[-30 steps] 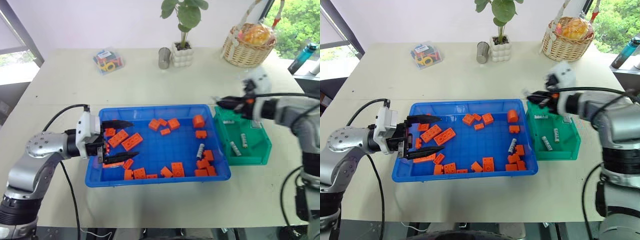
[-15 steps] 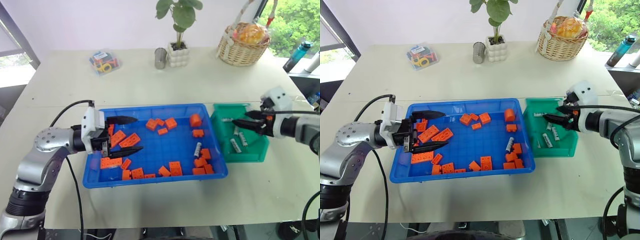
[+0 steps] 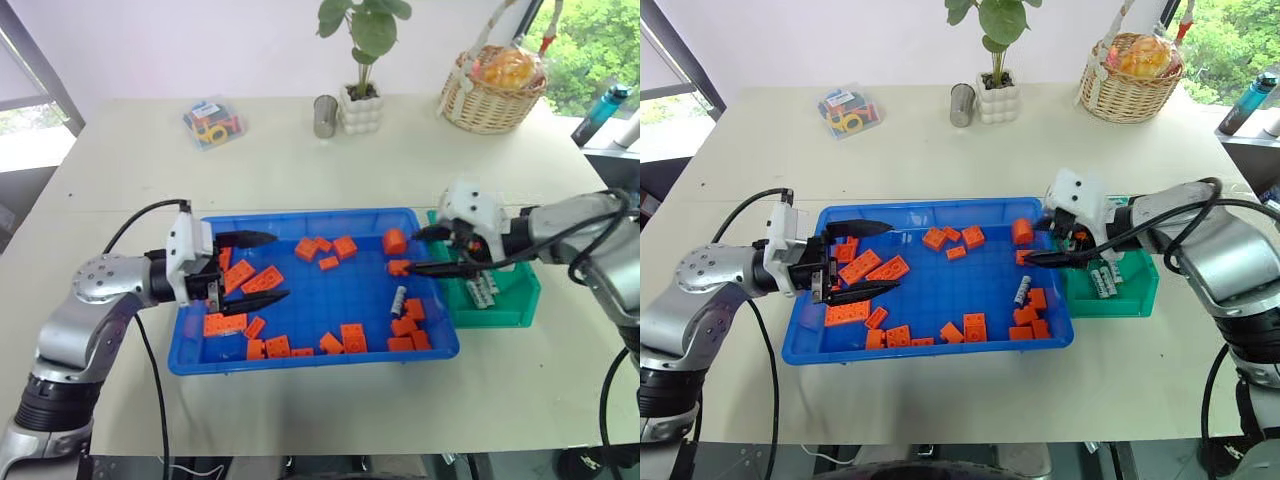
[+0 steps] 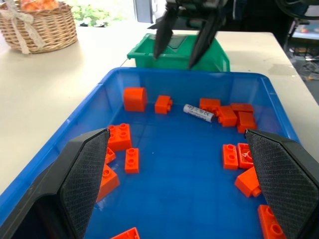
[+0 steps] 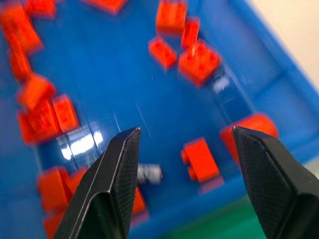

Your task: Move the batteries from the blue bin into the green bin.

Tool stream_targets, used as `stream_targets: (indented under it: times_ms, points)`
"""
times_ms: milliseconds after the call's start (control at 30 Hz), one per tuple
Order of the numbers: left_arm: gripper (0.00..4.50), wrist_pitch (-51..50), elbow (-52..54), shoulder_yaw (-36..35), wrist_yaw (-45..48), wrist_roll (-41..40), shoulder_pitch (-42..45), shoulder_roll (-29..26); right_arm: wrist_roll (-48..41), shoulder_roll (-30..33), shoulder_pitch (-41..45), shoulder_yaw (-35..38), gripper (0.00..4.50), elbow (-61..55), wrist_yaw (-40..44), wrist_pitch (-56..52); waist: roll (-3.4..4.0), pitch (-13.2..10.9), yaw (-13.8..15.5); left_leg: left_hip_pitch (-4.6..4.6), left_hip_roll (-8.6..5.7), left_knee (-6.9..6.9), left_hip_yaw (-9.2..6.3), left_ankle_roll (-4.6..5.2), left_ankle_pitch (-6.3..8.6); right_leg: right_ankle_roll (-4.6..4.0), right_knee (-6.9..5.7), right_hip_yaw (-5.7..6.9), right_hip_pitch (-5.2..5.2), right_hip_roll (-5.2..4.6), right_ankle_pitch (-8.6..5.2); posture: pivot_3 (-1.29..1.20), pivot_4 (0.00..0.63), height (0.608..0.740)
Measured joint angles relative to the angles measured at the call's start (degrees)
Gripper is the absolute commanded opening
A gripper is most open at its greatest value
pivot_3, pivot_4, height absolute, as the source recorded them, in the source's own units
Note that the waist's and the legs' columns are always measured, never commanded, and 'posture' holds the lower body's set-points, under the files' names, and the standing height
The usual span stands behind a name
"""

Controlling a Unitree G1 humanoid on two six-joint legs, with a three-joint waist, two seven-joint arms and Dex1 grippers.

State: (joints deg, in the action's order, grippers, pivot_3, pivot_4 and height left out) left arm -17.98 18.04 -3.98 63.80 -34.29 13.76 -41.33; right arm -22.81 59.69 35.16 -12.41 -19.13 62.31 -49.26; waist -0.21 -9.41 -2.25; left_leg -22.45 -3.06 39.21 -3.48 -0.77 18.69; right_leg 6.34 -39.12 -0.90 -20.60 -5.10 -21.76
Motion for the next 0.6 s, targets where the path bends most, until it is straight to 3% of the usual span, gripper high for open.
stream_targets:
  times_ms: [100, 600]
  points:
    - [4.50, 0.00, 0.53, -0.27, -0.63, -0.02, -0.33, 0.00, 0.28, -0.15, -0.16, -1.36, 4.49, -1.47, -0.11, -0.64, 0.00, 0.00, -0.19, 0.00, 0.01, -0.01, 0.00, 0.00, 0.00, 0.00, 0.00, 0.00, -0.02, 0.01, 0.00, 0.00, 0.150, 0.737]
    - [4.50, -0.59, 2.47, -1.41, -1.68, -0.19, -2.18, -0.18, -0.99, -1.41, -7.11, -0.71, 4.49, -11.14, -6.75, -9.53, -0.01, 0.00, 0.38, 0.00, -0.01, 0.00, -0.01, 0.00, 0.00, 0.00, 0.01, 0.00, 0.02, -0.01, 0.00, 0.00, 0.150, 0.737]
